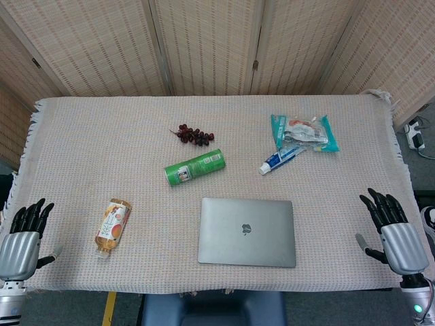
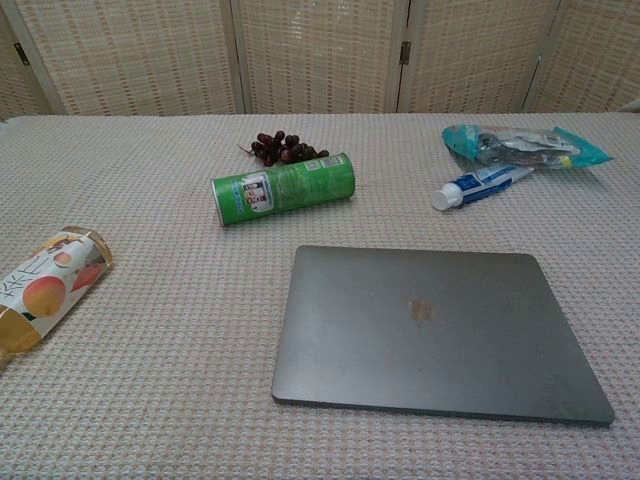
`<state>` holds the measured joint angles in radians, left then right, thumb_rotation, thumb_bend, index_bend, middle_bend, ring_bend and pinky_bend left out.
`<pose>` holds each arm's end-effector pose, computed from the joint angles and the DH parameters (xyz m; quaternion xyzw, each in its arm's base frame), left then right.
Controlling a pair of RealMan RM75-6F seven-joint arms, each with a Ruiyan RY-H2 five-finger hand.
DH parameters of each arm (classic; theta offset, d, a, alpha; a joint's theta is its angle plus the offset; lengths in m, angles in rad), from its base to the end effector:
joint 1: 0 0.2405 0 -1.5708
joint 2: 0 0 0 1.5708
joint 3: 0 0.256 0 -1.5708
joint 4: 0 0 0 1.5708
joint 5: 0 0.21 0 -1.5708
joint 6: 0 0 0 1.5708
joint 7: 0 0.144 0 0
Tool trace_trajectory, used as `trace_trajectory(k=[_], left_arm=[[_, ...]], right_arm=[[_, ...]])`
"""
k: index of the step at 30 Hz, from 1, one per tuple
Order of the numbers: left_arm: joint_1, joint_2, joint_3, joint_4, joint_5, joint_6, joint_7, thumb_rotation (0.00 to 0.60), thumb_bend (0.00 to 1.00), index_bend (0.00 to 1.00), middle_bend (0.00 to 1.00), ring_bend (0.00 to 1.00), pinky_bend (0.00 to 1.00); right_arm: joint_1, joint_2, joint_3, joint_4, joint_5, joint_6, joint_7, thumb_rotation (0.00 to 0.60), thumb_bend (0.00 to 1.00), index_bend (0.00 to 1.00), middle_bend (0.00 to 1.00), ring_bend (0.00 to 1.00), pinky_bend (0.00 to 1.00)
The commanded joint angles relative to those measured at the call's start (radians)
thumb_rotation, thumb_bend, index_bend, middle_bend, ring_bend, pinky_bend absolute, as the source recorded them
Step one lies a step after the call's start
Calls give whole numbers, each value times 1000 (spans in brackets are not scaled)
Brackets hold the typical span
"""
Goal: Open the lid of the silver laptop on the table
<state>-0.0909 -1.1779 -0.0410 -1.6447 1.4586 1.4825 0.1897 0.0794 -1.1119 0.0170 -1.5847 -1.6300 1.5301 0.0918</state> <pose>-0.3042 0.1799 0.1377 -0.6069 -0.3704 -0.3497 0.6100 -0.3010 -0.1717 0.1576 0.6179 -0.3763 0.4286 0.5411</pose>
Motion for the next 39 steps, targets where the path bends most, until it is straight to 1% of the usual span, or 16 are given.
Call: trace_trajectory(k=[1,7,11,14,19,20,26,27,32,39], left_arm=[[-4,0,0,-1,-10,-12,9,600,293,30,0,0,0],[-2,-11,-3,21,0,1,-8,600,293,34,0,0,0],[-1,-10,2,22,4,-2,-14,600,293,38,0,0,0],[2,-8,8,21,15,3,-18,600,294,38,0,0,0],[8,-5,14,25,24,11,-29,600,294,38,0,0,0],[12,-4,14,25,26,16,-34,600,294,38,0,0,0],[18,-9,22,32,43,25,-44,600,293,38,0,0,0],[19,-9,24,33,45,26,-44,600,293,38,0,0,0],[25,-7,29,37,56,35,-55,600,294,37,0,0,0],[27,-7,34,38,62,31,-62,600,293,38,0,0,0]], right_arm=[[5,0,-2,-3,1,-11,-3,600,398,0,0,11,0],[12,-2,-9,-13,-19,-15,-7,600,398,0,0,15,0],[36,-4,-25,-27,-67,-40,-14,600,397,0,0,18,0],[66,-11,-41,-41,-103,-86,-26,600,398,0,0,17,0],[118,-21,-61,-64,-149,-171,-83,600,398,0,0,17,0],[145,-33,-68,-74,-176,-211,-111,600,398,0,0,17,0],[228,-105,-75,-98,-186,-359,-184,600,390,0,0,14,0],[237,-121,-74,-98,-184,-374,-193,600,381,0,0,14,0],[273,-202,-74,-74,-177,-426,-222,600,243,0,0,0,0],[321,-285,-73,-41,-162,-489,-255,600,217,0,0,0,0]])
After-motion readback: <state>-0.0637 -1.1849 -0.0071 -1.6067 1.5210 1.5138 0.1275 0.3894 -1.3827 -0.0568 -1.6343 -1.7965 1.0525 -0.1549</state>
